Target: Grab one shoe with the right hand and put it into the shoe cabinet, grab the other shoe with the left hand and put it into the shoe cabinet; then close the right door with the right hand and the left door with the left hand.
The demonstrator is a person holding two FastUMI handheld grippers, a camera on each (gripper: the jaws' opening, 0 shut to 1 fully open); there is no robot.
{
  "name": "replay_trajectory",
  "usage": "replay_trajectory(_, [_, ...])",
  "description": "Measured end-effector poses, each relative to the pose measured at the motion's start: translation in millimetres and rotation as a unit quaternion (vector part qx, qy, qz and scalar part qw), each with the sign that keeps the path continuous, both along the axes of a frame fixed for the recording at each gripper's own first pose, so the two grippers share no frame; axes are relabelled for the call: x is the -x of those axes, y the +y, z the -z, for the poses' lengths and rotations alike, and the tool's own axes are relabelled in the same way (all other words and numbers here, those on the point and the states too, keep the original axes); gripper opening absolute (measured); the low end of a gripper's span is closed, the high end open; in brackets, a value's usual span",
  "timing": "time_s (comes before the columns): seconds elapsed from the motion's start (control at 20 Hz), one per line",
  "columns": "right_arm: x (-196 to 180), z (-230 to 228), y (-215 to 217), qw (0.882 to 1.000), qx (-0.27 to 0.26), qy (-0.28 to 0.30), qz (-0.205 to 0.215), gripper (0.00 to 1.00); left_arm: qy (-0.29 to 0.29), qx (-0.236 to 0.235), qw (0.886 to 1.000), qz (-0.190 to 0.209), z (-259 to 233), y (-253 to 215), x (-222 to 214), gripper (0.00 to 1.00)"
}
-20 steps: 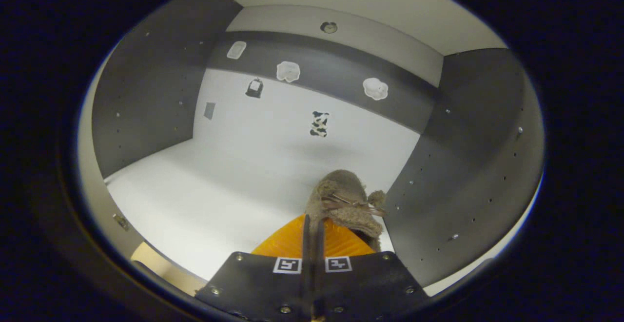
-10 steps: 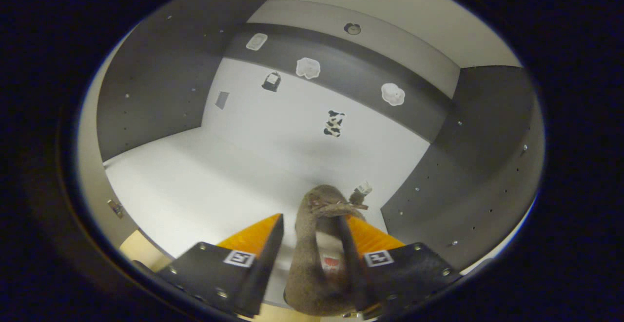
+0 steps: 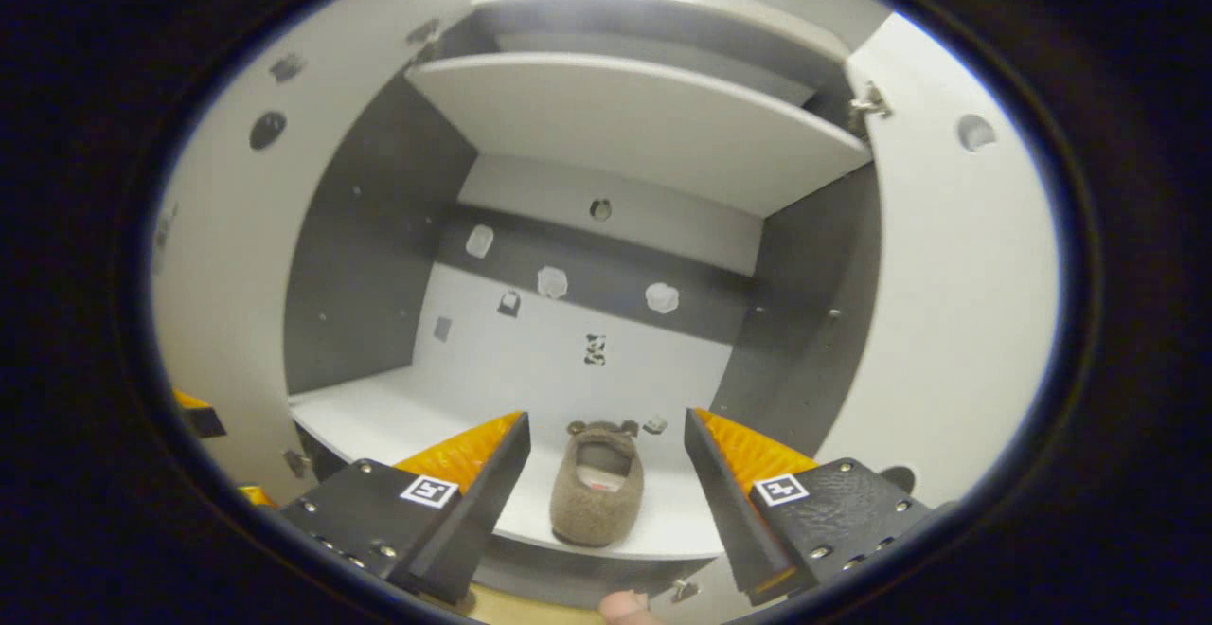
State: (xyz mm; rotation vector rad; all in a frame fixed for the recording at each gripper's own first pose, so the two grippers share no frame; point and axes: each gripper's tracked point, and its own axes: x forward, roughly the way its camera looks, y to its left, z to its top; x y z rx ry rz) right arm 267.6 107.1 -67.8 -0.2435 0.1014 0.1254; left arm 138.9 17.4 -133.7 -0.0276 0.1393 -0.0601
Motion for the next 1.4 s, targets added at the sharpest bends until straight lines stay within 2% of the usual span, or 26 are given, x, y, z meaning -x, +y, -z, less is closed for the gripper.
replay_trajectory(0.15, [51.8, -7.0, -25.2, 0.999, -0.035, -0.015, 0.015, 0.98, -0.001, 0.014, 1.000, -0.003, 0.0, 0.3, 2.1, 0.98])
replay_trajectory(0.25, [81.5, -4.5, -28.6, 0.998, -0.059, -0.015, 0.004, 0.99, 0.001, 0.015, 1.000, -0.008, 2.9, 0.5, 1.3, 0.98])
replay_trajectory(0.5, [139.9, 18.4, -50.3, 0.998, -0.067, -0.010, -0.003, 0.99, 0.015, 0.021, 1.000, -0.006, 21.0, -12.0, 1.9, 0.98])
replay_trajectory(0.65, [171.2, 30.4, -51.6, 0.996, -0.083, -0.010, -0.019, 0.98, 0.032, 0.020, 0.999, -0.008, 48.2, -19.6, 7.0, 0.98])
replay_trajectory(0.8, [196.8, 36.5, -55.0, 0.995, -0.095, -0.025, -0.024, 0.98, 0.067, 0.030, 0.997, 0.005, 97.7, -27.9, 21.6, 0.98])
replay_trajectory(0.95, [218.9, 47.9, -60.5, 0.995, -0.090, -0.035, -0.013, 0.98, 0.118, 0.050, 0.992, 0.003, 151.9, -21.2, 36.4, 0.99])
replay_trajectory(1.2, [246.2, 71.7, -59.8, 0.991, -0.129, -0.023, -0.011, 0.98, 0.195, 0.050, 0.979, -0.033, 219.6, 6.6, 56.0, 0.97])
replay_trajectory(1.4, [255.9, 84.6, -66.3, 0.991, -0.132, -0.011, -0.002, 0.98, 0.287, 0.064, 0.956, 0.007, 275.6, -17.0, 83.8, 0.97])
